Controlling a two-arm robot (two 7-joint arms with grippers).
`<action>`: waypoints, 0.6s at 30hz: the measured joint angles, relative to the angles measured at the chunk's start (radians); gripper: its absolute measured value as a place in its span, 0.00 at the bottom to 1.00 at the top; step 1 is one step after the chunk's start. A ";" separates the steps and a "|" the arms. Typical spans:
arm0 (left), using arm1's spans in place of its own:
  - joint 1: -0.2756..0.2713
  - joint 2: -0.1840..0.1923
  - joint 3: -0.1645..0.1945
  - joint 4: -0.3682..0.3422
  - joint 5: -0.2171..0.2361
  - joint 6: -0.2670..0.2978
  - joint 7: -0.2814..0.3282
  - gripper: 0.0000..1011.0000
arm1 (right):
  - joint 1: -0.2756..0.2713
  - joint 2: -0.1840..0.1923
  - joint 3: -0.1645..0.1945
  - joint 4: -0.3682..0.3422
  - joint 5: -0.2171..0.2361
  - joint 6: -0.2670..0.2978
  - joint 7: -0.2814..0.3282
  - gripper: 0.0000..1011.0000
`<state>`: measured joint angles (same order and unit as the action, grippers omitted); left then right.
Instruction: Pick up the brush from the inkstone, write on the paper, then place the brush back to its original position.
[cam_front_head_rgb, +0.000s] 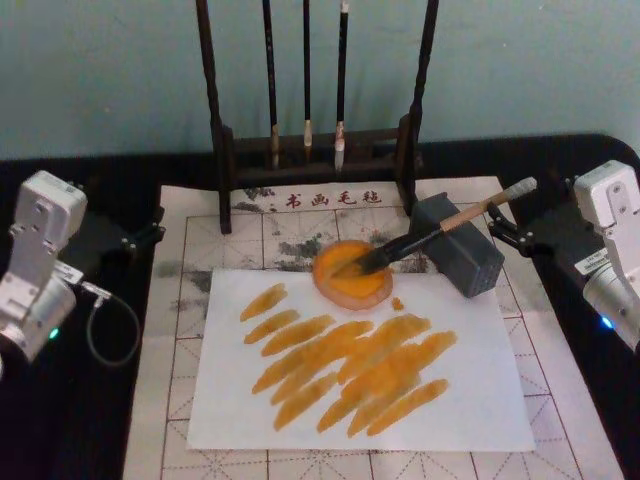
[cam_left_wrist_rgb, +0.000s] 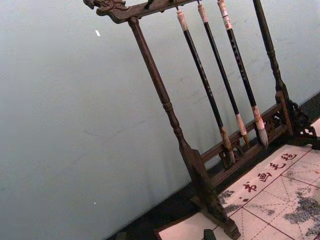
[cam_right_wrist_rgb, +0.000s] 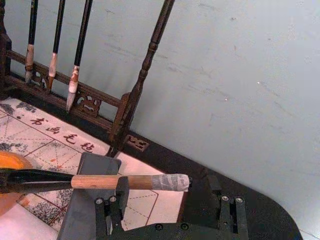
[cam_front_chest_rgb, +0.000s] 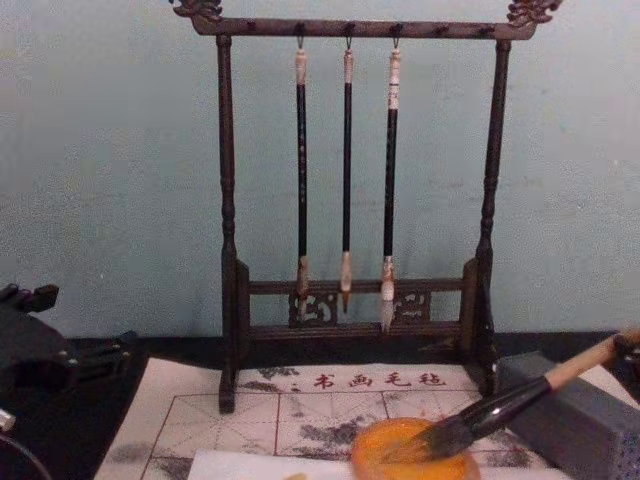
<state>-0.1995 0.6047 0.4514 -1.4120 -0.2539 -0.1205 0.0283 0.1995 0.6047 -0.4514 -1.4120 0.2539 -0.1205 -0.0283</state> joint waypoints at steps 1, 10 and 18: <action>0.000 0.000 0.000 0.000 0.000 0.000 0.000 0.99 | 0.000 0.000 0.000 0.000 0.000 0.000 0.000 0.99; 0.000 0.000 0.000 0.000 0.000 0.000 0.000 0.99 | -0.014 -0.017 0.035 -0.003 0.012 0.007 0.014 0.99; 0.000 0.000 0.000 0.000 0.000 0.000 0.000 0.99 | -0.060 -0.026 0.090 -0.038 0.072 0.006 0.041 0.99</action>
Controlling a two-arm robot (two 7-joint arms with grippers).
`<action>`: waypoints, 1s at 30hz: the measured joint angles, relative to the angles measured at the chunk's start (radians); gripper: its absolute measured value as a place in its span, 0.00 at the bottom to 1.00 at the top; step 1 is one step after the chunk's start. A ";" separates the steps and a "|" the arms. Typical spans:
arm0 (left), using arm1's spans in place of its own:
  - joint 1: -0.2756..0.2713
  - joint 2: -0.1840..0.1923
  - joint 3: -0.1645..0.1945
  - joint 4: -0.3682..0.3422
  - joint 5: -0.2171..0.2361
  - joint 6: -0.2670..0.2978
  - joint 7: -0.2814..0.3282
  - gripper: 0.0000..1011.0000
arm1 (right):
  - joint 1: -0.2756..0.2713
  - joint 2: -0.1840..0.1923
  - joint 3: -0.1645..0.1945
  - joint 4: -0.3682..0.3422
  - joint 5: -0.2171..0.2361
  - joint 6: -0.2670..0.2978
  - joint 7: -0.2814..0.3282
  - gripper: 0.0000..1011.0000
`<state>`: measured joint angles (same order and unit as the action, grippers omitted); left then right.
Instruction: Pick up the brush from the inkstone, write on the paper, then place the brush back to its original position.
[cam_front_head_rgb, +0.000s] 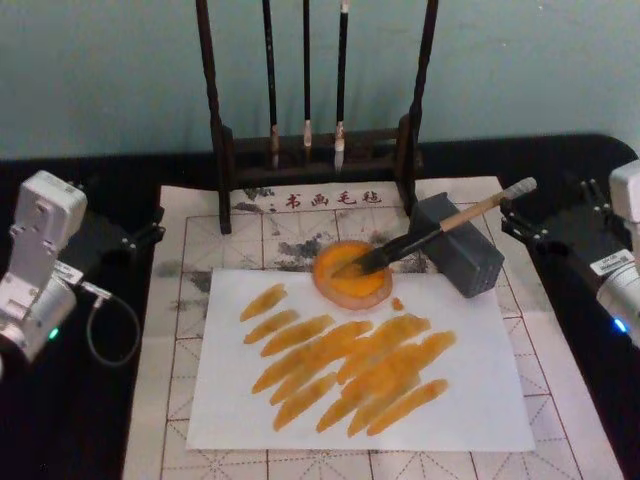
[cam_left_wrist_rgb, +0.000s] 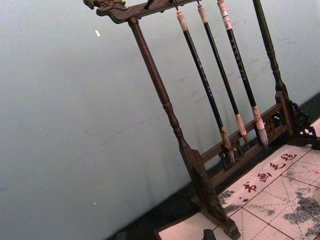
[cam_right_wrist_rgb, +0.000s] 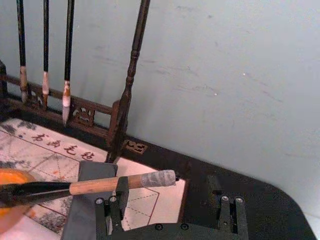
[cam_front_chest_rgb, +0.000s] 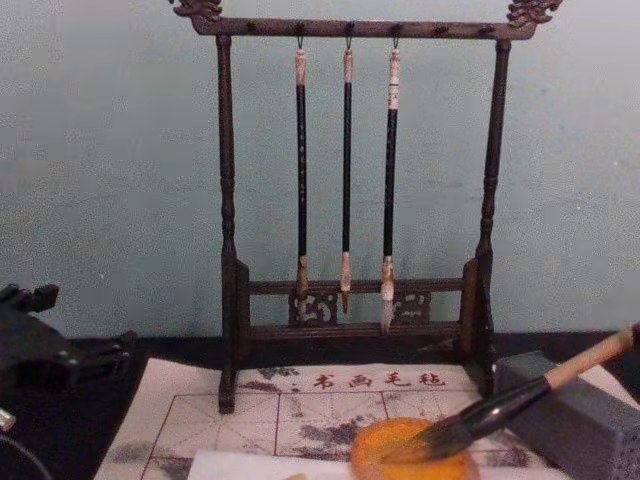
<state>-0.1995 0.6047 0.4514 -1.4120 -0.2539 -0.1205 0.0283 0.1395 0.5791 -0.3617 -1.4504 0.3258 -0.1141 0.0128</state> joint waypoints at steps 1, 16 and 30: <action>0.000 0.000 0.000 0.000 0.000 0.000 0.000 0.99 | -0.009 -0.001 0.011 -0.008 0.014 0.000 0.008 0.99; 0.000 0.000 0.000 0.000 0.000 0.000 0.000 0.99 | -0.072 -0.066 0.136 -0.019 0.281 0.032 0.172 0.99; 0.000 0.000 0.000 0.000 0.000 0.000 0.000 0.99 | -0.078 -0.155 0.215 0.024 0.495 0.122 0.312 0.99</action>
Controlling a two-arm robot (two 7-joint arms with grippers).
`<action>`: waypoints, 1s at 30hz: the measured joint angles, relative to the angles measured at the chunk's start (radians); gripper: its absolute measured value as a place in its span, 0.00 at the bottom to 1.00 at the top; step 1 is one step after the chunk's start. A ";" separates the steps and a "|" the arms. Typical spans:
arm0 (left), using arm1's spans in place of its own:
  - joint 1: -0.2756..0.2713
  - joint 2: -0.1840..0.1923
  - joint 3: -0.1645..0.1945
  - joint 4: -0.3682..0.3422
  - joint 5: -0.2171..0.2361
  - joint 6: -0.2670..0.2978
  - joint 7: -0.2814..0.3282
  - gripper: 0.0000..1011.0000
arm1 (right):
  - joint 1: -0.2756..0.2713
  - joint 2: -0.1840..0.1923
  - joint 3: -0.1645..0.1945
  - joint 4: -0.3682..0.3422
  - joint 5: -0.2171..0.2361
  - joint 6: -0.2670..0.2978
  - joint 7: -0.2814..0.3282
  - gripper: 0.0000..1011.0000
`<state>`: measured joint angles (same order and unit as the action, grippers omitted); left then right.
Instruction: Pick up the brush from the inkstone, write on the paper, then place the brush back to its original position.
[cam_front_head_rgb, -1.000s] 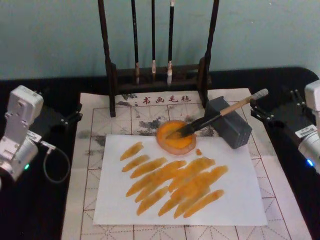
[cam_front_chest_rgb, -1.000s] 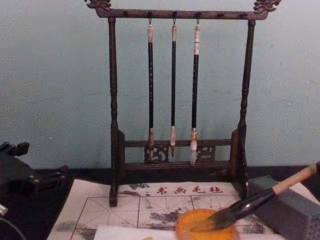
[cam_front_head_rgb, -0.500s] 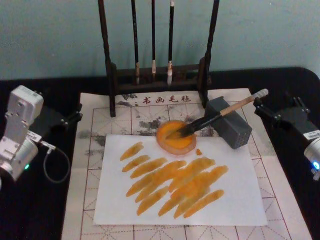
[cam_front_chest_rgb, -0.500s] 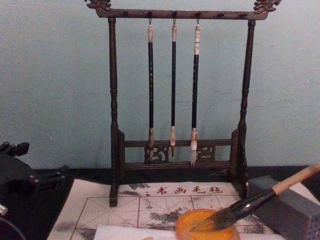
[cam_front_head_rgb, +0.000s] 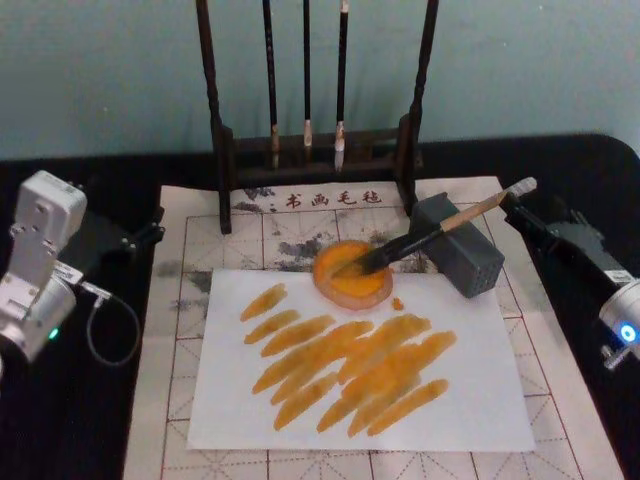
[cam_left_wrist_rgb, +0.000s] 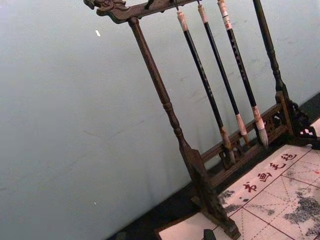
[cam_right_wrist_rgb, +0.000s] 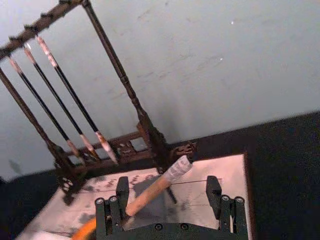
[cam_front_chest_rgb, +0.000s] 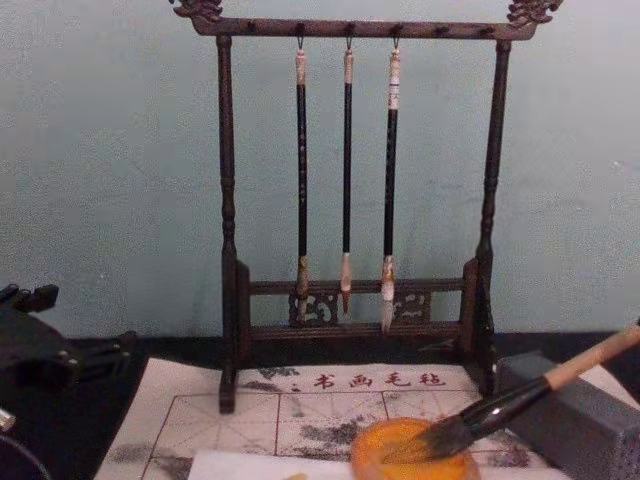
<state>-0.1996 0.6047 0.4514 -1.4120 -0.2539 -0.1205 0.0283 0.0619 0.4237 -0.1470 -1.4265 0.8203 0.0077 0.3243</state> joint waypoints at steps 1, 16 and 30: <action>0.000 0.000 0.000 0.000 0.000 0.000 0.000 0.99 | 0.001 -0.003 0.003 0.002 0.012 0.006 0.007 0.99; 0.000 0.000 0.000 0.000 0.000 0.000 0.000 0.99 | 0.055 -0.045 0.019 0.088 0.259 0.127 0.107 0.99; 0.000 0.000 0.000 0.000 0.000 0.000 0.000 0.99 | 0.102 -0.066 0.002 0.161 0.385 0.198 0.134 0.99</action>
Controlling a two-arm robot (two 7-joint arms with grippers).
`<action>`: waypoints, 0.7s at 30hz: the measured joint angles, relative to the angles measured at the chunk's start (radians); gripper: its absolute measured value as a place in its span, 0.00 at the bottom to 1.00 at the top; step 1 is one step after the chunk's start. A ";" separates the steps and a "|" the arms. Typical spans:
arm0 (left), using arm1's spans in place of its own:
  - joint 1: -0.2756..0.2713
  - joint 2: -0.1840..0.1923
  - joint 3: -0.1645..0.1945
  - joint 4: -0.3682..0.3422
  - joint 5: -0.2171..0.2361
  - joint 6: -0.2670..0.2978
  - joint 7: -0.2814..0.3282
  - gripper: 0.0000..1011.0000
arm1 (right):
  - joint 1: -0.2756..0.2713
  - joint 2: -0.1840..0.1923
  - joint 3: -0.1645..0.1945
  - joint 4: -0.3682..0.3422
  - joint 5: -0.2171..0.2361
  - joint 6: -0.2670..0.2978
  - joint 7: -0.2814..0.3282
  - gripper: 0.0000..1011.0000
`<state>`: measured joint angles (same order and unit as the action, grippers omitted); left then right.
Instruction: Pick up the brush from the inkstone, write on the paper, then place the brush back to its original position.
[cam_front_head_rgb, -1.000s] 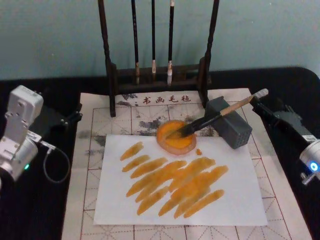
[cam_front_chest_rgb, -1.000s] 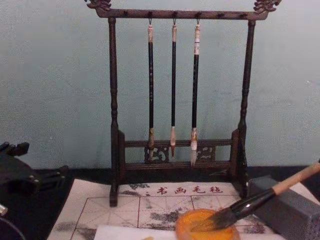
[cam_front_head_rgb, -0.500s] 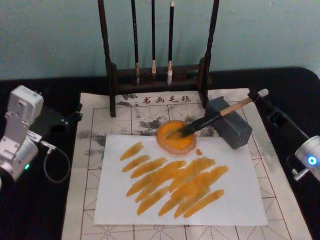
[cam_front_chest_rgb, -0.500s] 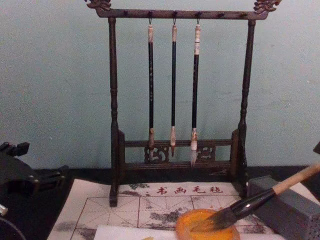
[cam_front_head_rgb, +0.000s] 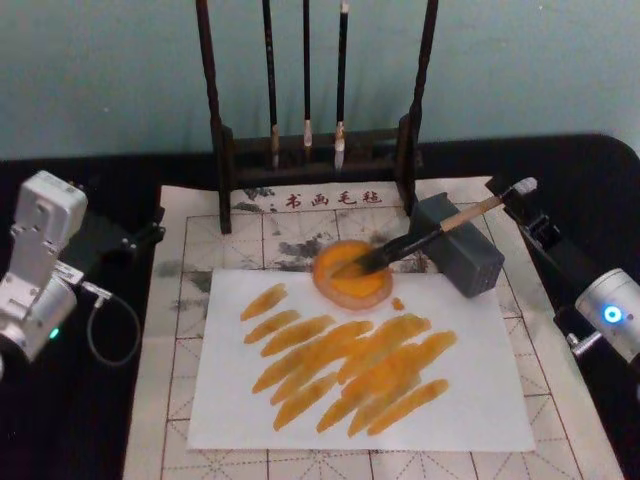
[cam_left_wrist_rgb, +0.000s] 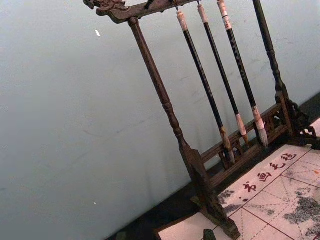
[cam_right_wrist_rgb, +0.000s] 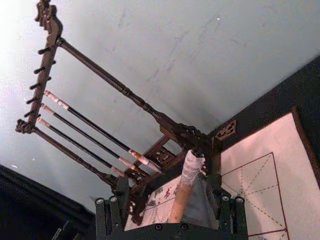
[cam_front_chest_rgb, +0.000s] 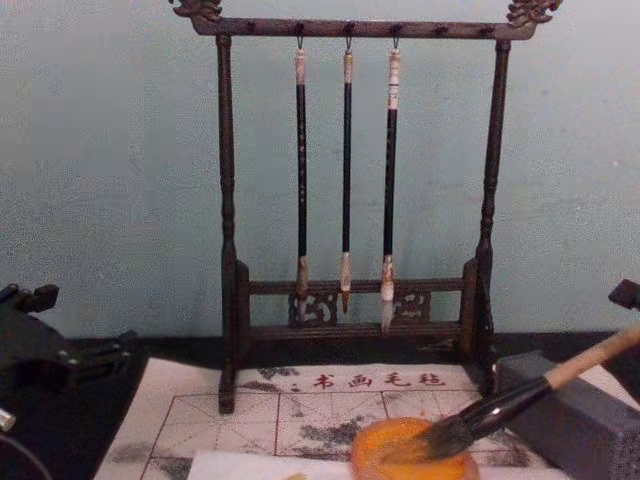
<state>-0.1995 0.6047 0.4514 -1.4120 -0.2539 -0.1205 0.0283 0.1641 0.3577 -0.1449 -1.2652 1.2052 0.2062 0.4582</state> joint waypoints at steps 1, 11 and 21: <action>0.000 0.000 0.000 0.000 0.000 0.000 0.000 0.99 | 0.004 -0.001 -0.001 0.005 0.004 0.002 0.000 0.99; 0.000 0.000 0.000 0.000 0.000 0.000 0.000 0.99 | 0.056 -0.016 -0.027 0.075 0.041 0.003 0.002 0.99; 0.000 0.000 0.000 0.000 0.000 0.000 0.000 0.99 | 0.072 -0.021 -0.039 0.107 0.082 0.001 -0.004 0.99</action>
<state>-0.1995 0.6047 0.4514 -1.4120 -0.2539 -0.1205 0.0283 0.2358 0.3367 -0.1835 -1.1581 1.2875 0.2075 0.4546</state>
